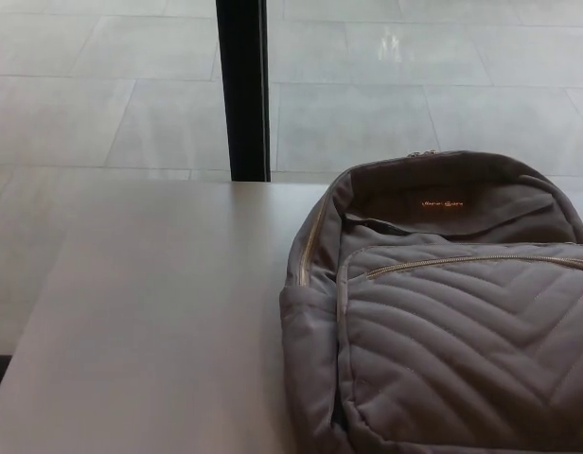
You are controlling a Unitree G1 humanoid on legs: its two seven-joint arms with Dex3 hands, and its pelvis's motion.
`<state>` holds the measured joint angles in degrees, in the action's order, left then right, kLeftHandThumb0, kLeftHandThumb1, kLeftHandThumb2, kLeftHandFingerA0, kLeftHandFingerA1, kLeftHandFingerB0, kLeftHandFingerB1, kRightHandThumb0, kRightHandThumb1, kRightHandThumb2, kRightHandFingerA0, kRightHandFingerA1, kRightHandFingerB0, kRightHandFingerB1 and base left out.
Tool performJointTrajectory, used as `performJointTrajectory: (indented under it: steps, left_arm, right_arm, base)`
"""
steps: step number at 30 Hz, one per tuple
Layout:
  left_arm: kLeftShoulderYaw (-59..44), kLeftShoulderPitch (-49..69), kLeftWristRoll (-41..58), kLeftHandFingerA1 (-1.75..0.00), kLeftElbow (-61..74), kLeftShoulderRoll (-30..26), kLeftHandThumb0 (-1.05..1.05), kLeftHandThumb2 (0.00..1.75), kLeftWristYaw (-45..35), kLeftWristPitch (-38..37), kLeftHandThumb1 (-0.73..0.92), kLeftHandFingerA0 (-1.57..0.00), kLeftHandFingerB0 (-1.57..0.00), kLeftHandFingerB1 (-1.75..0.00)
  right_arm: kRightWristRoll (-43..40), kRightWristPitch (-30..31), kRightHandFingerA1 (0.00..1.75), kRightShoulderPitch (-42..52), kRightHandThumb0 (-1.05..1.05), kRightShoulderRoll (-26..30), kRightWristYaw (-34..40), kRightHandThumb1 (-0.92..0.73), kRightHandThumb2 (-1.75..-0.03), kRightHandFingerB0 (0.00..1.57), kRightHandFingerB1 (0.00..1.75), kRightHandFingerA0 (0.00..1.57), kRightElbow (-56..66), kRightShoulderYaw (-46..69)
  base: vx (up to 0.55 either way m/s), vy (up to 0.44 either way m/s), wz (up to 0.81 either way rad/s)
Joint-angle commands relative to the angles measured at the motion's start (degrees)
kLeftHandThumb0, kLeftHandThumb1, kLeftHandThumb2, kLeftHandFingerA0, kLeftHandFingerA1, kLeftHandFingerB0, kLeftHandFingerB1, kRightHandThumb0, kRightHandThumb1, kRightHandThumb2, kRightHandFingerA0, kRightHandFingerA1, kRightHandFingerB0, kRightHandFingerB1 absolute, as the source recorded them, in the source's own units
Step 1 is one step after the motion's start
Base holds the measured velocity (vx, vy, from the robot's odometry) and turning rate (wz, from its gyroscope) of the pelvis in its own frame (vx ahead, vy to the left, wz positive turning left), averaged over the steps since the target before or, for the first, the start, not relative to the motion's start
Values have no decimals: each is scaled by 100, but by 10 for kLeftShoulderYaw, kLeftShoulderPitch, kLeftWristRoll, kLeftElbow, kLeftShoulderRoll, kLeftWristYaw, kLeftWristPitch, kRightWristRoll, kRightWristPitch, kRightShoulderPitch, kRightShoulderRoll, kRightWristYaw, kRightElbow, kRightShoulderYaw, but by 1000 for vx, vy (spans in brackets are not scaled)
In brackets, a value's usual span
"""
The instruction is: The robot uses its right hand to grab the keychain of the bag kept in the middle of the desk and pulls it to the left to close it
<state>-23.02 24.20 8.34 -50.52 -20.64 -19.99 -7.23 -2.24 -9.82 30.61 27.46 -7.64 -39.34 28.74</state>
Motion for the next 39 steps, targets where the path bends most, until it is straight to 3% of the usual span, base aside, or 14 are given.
performJointTrajectory:
  steps: [1,4,6,8,17,18,20,21,22,24,31,32,34,39]
  left_arm:
    - [-28,16,51,-56,10,-1,-61,60,-48,2,67,-59,-51,-50]
    - [-37,25,56,-57,24,1,-63,60,-44,8,64,-60,-51,-50]
    - [-36,25,56,-56,27,-2,-64,60,-54,12,65,-58,-50,-50]
    - [-35,17,57,-56,16,-9,-63,60,-68,3,65,-58,-50,-50]
    - [-38,11,67,-56,11,-6,-60,59,-79,10,63,-58,-51,-50]
    - [-38,13,65,-55,14,-7,-62,59,-75,9,63,-60,-53,-50]
    - [-37,15,65,-55,18,-7,-61,59,-75,11,63,-59,-52,-50]
    - [-36,17,65,-55,24,-7,-58,60,-72,14,65,-60,-51,-50]
    - [-34,17,62,-54,23,-7,-59,60,-68,14,65,-59,-51,-49]
    - [-38,15,68,-55,18,-7,-58,59,-71,16,64,-60,-52,-51]
    - [-23,4,51,-57,22,-12,-58,59,-58,-2,62,-66,-60,-50]
    - [-21,-6,53,-58,33,-11,-61,58,-61,-8,61,-67,-60,-49]
    - [-16,-4,53,-59,47,-9,-61,59,-66,-10,62,-67,-62,-49]
    - [14,20,31,-57,77,-15,-64,59,-75,-38,63,-63,-58,-48]
  right_arm:
    - [-73,22,77,1,-63,-11,-28,-68,-61,21,43,53,56,40]
    - [-78,55,78,-1,-64,-15,-33,-70,-61,16,44,42,89,44]
    - [-94,72,69,-9,-71,-10,-41,-55,-92,2,44,18,107,56]
    - [-121,93,87,-14,-67,-14,-51,-73,-59,3,37,8,133,74]
    - [-164,131,67,-98,-72,35,-63,-56,-92,5,33,29,211,132]
    - [-173,160,64,-124,-70,47,-55,-70,-62,8,33,30,259,134]
    - [-175,175,63,-132,-71,49,-55,-69,-61,9,35,28,279,137]
    - [-182,187,59,-148,-70,56,-55,-54,-91,4,46,20,319,134]
    - [-194,189,58,-165,-67,60,-64,-69,-61,11,35,19,361,129]
    - [-191,188,56,-184,-72,64,-74,-54,-89,7,44,16,391,113]
    - [-151,173,40,-208,-56,92,-130,-68,-63,11,25,18,477,21]
    - [-134,173,52,-220,-34,110,-156,-49,-101,0,49,4,491,-27]
    - [-134,187,49,-225,-57,121,-160,-50,-76,9,38,15,494,-47]
    - [-85,199,49,-234,-47,154,-160,-52,-70,16,38,16,480,-105]
  base:
    - [0,0,0]
    - [0,0,0]
    - [0,0,0]
    - [0,0,0]
    - [0,0,0]
    - [0,0,0]
    - [0,0,0]
    - [0,0,0]
    - [0,0,0]
    - [0,0,0]
    - [0,0,0]
    - [0,0,0]
    - [0,0,0]
    - [0,0,0]
